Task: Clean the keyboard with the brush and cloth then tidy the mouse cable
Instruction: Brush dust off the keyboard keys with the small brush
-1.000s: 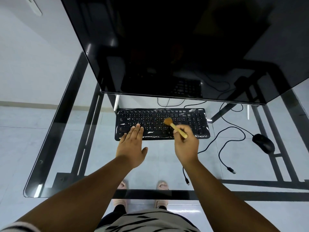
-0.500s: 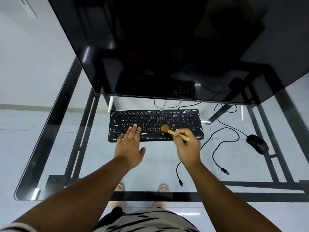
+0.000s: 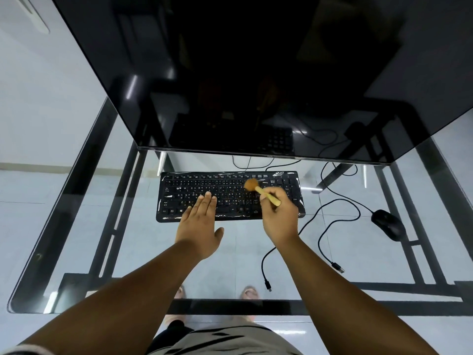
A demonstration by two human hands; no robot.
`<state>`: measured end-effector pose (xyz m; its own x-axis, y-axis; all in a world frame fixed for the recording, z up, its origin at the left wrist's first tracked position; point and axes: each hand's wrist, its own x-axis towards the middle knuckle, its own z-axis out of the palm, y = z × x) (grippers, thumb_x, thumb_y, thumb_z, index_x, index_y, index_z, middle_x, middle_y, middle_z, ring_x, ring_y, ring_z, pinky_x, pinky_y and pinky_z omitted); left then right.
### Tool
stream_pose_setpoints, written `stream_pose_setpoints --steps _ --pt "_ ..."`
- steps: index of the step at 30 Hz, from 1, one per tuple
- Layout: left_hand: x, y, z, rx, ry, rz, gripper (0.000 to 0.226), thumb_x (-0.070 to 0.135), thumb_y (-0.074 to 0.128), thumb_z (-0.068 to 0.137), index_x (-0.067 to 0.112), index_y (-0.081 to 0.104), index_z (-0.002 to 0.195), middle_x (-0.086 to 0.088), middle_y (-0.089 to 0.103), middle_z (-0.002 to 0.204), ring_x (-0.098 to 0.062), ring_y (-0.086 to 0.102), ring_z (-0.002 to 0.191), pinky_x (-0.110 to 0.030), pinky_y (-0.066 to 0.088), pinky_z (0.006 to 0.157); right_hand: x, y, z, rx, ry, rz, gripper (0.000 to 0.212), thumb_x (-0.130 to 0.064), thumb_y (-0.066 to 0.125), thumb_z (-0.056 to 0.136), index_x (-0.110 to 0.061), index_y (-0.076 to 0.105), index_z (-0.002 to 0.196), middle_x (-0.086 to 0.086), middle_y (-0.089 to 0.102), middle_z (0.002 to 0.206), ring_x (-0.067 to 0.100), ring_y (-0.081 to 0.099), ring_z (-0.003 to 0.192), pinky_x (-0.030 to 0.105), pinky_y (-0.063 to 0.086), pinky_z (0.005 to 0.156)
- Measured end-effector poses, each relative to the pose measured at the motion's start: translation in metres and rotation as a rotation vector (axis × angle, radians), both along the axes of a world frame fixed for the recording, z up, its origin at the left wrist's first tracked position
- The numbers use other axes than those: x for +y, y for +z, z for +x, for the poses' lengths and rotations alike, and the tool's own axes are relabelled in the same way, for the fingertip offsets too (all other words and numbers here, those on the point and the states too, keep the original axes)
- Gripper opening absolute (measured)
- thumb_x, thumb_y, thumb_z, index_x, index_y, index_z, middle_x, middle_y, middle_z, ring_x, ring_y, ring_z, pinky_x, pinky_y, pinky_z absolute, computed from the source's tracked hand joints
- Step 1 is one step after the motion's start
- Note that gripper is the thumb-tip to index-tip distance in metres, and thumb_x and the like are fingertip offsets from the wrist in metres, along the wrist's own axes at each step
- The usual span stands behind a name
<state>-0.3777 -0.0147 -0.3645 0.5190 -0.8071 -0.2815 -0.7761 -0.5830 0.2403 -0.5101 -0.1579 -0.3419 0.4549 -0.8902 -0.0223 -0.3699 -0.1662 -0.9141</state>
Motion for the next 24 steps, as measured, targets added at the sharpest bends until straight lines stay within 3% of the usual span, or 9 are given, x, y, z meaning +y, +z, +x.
stream_pose_setpoints --steps 4,6,9,11,15,19,22,24 --pt "0.000 0.001 0.001 -0.014 0.006 0.004 0.079 0.046 0.040 0.096 0.016 -0.003 0.155 0.001 -0.011 0.162 -0.017 -0.008 0.149 -0.038 0.003 0.121 0.003 0.002 0.007 -0.041 0.140 0.085 0.011 -0.017 0.061 0.093 -0.027 0.065 0.098 0.012 0.068 0.076 0.030 0.055 0.062 0.036 0.045 0.054" --pt "0.001 0.001 0.002 -0.021 0.020 0.006 0.079 0.047 0.040 0.096 0.016 -0.003 0.154 0.001 -0.010 0.162 -0.017 -0.007 0.149 -0.038 0.004 0.121 0.003 0.001 0.009 0.007 0.216 0.069 0.012 -0.016 0.061 0.093 -0.025 0.065 0.099 0.007 0.065 0.070 0.019 0.048 0.052 0.030 0.041 0.050" --pt "0.001 0.001 0.003 -0.026 0.034 0.006 0.079 0.047 0.040 0.096 0.016 -0.004 0.154 0.001 -0.010 0.162 -0.016 -0.007 0.149 -0.038 0.005 0.121 -0.001 -0.001 0.013 -0.010 0.081 0.024 0.012 -0.014 0.060 0.094 -0.023 0.065 0.098 -0.005 0.057 0.061 0.006 0.041 0.048 0.019 0.036 0.047" --pt "0.003 0.001 0.004 -0.029 0.036 0.011 0.079 0.048 0.039 0.096 0.017 -0.004 0.154 0.001 -0.011 0.162 -0.016 -0.006 0.149 -0.038 0.005 0.121 -0.001 0.001 0.016 -0.042 0.051 0.043 0.011 -0.014 0.060 0.094 -0.023 0.065 0.099 -0.004 0.060 0.064 0.006 0.045 0.050 0.018 0.037 0.049" --pt "0.005 0.003 0.006 -0.038 0.036 0.026 0.079 0.048 0.039 0.096 0.018 -0.003 0.154 0.002 -0.010 0.162 -0.015 -0.005 0.149 -0.039 0.006 0.120 0.007 0.001 0.019 0.013 0.232 0.095 0.010 -0.017 0.061 0.093 -0.023 0.066 0.099 0.009 0.069 0.075 0.012 0.051 0.054 0.025 0.040 0.050" --pt "0.003 0.004 0.006 -0.043 0.034 0.040 0.078 0.049 0.037 0.096 0.018 -0.003 0.155 0.002 -0.009 0.162 -0.015 -0.005 0.149 -0.040 0.006 0.121 0.006 -0.001 0.012 -0.042 -0.056 0.021 0.006 -0.018 0.060 0.094 -0.023 0.062 0.097 -0.004 0.070 0.076 0.011 0.057 0.057 0.021 0.044 0.052" --pt "0.003 0.004 0.005 -0.052 0.033 0.039 0.078 0.049 0.037 0.096 0.017 -0.004 0.154 0.002 -0.009 0.162 -0.016 -0.005 0.149 -0.040 0.006 0.121 0.006 0.001 0.005 -0.064 0.041 0.088 0.009 -0.015 0.060 0.093 -0.023 0.063 0.096 -0.001 0.073 0.079 0.020 0.065 0.069 0.028 0.050 0.060" --pt "0.001 0.004 0.005 -0.052 0.032 0.037 0.078 0.049 0.037 0.096 0.017 -0.004 0.154 0.002 -0.009 0.162 -0.016 -0.005 0.149 -0.040 0.005 0.121 0.007 -0.002 0.000 -0.011 0.051 0.043 0.010 -0.017 0.061 0.093 -0.026 0.063 0.093 0.003 0.072 0.075 0.023 0.063 0.062 0.035 0.050 0.057"
